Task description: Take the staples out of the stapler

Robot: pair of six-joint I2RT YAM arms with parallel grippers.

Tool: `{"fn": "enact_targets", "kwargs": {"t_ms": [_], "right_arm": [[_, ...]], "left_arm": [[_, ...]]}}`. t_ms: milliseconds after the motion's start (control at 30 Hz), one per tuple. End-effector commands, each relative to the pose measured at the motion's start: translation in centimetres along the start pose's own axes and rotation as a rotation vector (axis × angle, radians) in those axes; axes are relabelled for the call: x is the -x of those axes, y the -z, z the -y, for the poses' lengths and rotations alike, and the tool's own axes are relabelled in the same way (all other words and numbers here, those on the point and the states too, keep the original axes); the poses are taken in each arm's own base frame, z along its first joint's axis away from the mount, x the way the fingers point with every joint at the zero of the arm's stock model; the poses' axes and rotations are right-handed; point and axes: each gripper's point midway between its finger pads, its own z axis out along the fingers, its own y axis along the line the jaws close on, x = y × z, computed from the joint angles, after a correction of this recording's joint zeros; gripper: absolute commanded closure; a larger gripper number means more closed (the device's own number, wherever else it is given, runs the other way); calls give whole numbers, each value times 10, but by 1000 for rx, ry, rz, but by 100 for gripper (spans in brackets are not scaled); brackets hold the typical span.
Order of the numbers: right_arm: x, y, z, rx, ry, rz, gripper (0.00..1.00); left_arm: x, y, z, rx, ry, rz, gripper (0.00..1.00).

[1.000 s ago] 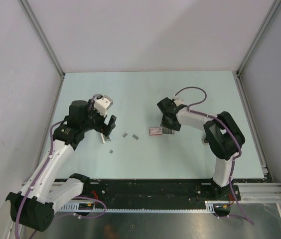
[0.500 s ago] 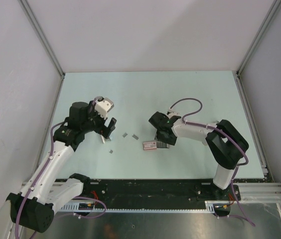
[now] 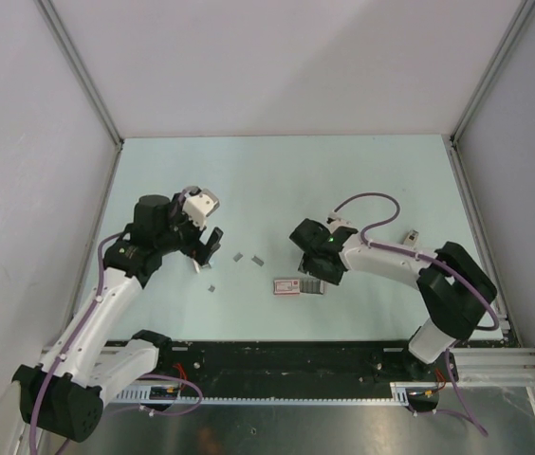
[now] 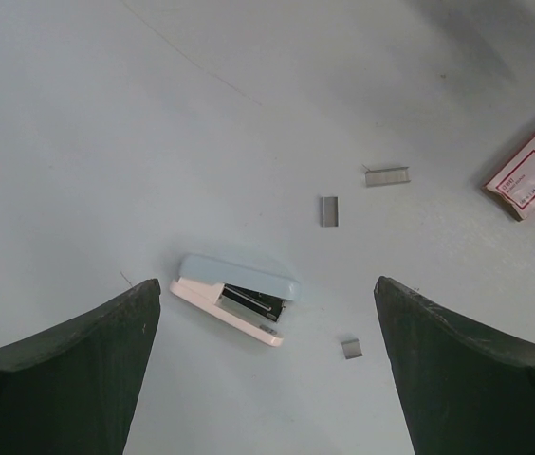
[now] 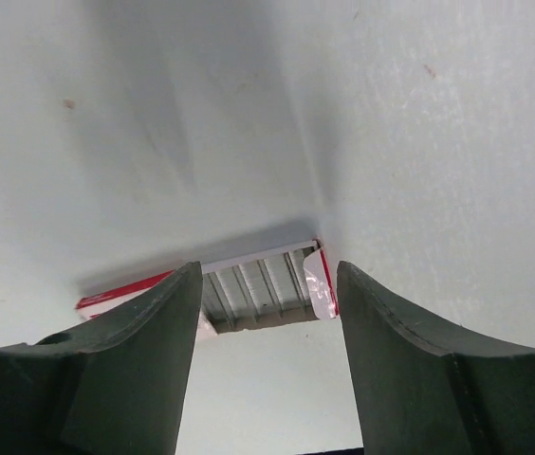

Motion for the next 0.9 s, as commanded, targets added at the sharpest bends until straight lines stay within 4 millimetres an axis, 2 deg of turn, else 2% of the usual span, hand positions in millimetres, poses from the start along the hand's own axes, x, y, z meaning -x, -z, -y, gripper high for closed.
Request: {"fn": "enact_targets", "kwargs": {"t_ms": [0, 133, 233, 400, 600, 733, 867], "right_arm": [[27, 14, 6, 10, -51, 81, 36], [32, 5, 15, -18, -35, 92, 37], [43, -1, 17, -4, -45, 111, 38], [60, -1, 8, 69, -51, 136, 41], [49, -19, 10, 86, -17, 104, 47], [60, -14, 10, 167, -10, 147, 47], [78, 1, 4, 269, 25, 214, 44]], "left_arm": [[-1, -4, 3, -34, -15, 9, 1], [0, -6, 5, -46, -27, 10, 1], [-2, -10, 12, -76, -55, 0, 2], [-9, -29, 39, -149, -213, -61, 3], [-21, -60, 75, -314, -383, -135, 3], [-30, -79, 92, -461, -528, -128, 1], [-27, -93, 105, -580, -637, -70, 1]]}}
